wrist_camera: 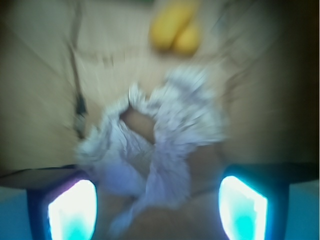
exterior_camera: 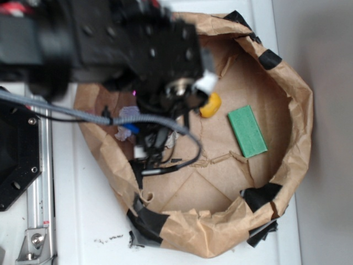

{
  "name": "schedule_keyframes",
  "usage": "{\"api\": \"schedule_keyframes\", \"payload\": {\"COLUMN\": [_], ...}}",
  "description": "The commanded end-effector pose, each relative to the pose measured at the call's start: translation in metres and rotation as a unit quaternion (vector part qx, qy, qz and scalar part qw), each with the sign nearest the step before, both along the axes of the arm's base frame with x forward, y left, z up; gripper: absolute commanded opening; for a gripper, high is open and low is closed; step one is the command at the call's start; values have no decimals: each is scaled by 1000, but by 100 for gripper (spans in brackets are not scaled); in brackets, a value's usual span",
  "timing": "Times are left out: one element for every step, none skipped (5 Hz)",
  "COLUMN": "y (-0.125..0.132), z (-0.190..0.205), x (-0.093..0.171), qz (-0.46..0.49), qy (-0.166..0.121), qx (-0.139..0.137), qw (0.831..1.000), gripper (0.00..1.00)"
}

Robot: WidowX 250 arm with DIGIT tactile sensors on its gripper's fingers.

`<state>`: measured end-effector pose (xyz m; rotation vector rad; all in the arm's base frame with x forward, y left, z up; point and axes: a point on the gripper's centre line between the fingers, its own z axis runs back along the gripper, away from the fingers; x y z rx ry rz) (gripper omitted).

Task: Grab the white paper.

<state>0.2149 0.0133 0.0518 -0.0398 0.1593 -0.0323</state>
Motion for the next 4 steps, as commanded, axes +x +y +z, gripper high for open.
{"api": "schedule_keyframes", "payload": {"y": [-16, -10, -2, -6], "z": [-65, -21, 30, 83], "x": [-23, -11, 18, 36], "qz": [-50, -31, -34, -52], "qy": [-7, -39, -94, -131], "qx": [-77, -23, 19, 38], "qw": [996, 998, 995, 989], "gripper": [0, 0, 0, 0]}}
